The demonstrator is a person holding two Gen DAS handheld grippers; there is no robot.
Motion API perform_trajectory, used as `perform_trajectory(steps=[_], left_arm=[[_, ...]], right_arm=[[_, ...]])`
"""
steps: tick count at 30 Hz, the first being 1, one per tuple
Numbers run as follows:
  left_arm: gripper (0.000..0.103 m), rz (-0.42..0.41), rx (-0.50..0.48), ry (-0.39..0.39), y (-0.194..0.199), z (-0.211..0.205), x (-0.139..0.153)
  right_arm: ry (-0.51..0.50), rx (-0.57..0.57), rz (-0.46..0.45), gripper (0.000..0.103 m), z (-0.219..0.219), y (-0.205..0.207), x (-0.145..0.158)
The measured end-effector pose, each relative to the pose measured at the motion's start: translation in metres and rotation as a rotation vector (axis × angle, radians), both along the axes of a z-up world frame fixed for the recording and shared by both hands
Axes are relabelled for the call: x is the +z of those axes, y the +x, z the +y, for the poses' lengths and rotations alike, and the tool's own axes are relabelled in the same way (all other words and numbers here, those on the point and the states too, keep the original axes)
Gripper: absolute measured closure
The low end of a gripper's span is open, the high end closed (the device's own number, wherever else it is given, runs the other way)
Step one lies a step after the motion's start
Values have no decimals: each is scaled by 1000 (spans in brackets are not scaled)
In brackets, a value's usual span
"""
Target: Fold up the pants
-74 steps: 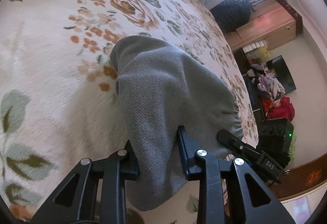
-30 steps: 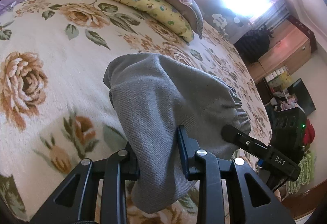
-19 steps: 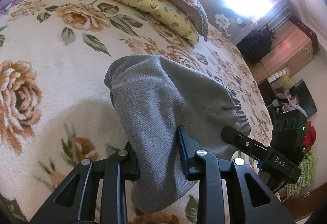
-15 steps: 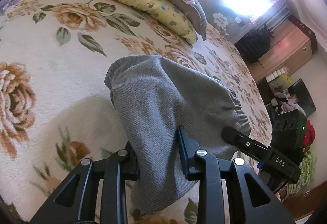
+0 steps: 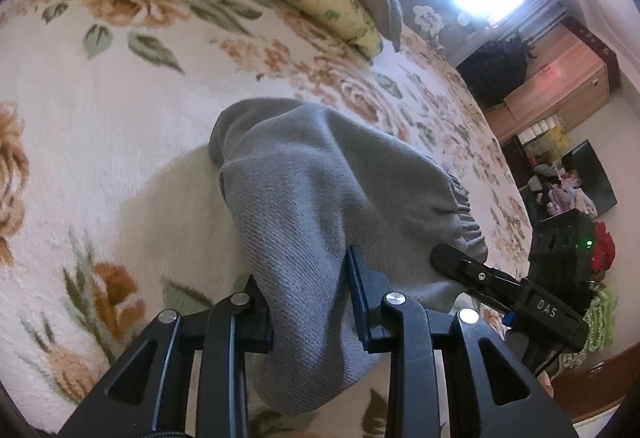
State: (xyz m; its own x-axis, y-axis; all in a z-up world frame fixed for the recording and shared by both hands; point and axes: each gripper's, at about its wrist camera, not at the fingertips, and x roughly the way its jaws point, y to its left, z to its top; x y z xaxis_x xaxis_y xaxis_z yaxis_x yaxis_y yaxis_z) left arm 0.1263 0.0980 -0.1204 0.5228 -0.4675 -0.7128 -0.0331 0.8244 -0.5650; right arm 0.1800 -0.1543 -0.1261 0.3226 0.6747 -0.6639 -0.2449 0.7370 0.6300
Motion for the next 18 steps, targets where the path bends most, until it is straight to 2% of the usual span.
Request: perform_trajectory(steps=[3,4,9,12,14,18], left_arm=[[66,5,0,-9,-2,3,-6],[63,3,-3,-6,-3,4,-7],[53,15,-4,-3,-4,9,-18],[47,26,10,-10,-6,12,-19],[43,25,24,33,-11,10,-12],[43,12,41,114,-22,7,0]], right_arm=[[-17,-7,14,46,-1,1,-8],[-33,-8,9,40,-1,1,-9],[-130,5,-17,31,3,2,-14],[-135,11,-10,29,4,3,-19],[-131,11,-8,29,4,2,-16],[-133,3,-21,28,1,-7,0]])
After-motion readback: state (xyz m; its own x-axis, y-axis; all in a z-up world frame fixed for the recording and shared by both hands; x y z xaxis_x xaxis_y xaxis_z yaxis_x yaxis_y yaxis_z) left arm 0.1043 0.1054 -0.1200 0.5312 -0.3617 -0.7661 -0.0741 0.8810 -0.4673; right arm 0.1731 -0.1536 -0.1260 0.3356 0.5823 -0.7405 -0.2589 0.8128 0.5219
